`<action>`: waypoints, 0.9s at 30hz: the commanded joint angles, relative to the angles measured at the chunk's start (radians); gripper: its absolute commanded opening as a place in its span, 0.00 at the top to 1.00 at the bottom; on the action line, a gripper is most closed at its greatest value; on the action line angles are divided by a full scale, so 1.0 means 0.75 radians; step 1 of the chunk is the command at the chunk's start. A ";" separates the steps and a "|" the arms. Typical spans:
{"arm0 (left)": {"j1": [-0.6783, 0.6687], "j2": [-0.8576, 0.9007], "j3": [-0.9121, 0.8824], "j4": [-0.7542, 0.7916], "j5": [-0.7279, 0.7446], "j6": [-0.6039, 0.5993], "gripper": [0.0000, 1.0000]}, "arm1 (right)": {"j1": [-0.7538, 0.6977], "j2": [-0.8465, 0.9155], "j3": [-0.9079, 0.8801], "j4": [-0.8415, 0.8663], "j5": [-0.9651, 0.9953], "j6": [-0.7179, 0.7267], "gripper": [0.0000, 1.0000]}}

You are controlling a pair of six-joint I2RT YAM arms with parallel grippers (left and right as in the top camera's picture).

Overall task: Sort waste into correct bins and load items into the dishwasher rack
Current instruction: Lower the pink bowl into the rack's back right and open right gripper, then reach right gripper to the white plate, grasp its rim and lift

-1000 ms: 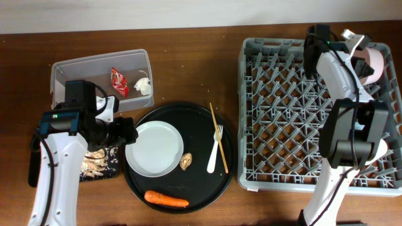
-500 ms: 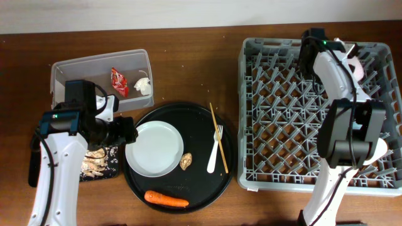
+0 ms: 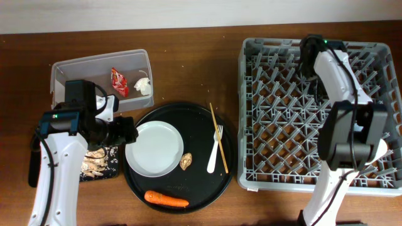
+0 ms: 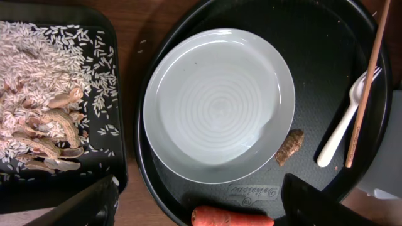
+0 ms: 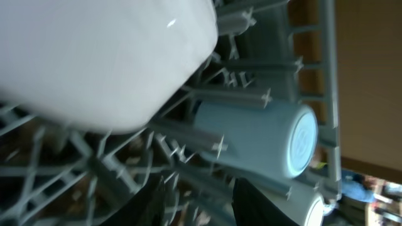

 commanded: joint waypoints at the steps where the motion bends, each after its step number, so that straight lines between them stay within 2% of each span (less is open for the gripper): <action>1: 0.005 -0.005 -0.008 0.003 0.014 0.001 0.13 | 0.025 -0.202 0.004 -0.010 -0.251 -0.058 0.61; 4: 0.005 -0.005 -0.008 0.003 0.014 0.001 0.13 | 0.025 -0.343 0.005 -0.043 -0.308 -0.083 0.57; 5: 0.005 -0.005 -0.008 0.003 0.015 0.001 0.08 | 0.025 -0.399 0.005 -0.050 -0.375 -0.125 0.55; 8: 0.005 -0.005 -0.008 0.004 0.015 0.001 0.08 | 0.026 -0.550 0.005 -0.070 -0.754 -0.330 0.48; 10: 0.005 -0.005 -0.009 0.003 0.015 0.001 0.08 | 0.027 -0.621 0.005 -0.099 -1.130 -0.466 0.38; 11: 0.005 -0.005 -0.011 -0.003 0.015 0.001 0.08 | 0.037 -0.642 0.005 -0.126 -1.332 -0.578 0.37; 13: 0.005 -0.005 -0.012 -0.009 0.015 0.001 0.08 | 0.073 -0.654 0.005 -0.192 -1.538 -0.679 0.35; 16: 0.005 -0.005 -0.012 -0.014 0.014 0.001 0.08 | 0.211 -0.645 -0.019 -0.246 -1.571 -0.701 0.29; 19: 0.005 -0.005 -0.012 -0.024 -0.008 0.001 0.08 | 0.408 -0.643 -0.086 -0.183 -1.570 -0.709 0.28; 22: 0.018 -0.005 -0.012 -0.047 -0.136 -0.121 0.07 | 0.573 -0.624 -0.139 -0.095 -1.544 -0.657 0.28; 27: 0.226 -0.005 -0.012 -0.077 -0.161 -0.192 0.04 | 0.848 -0.504 -0.217 0.131 -1.468 -0.506 0.27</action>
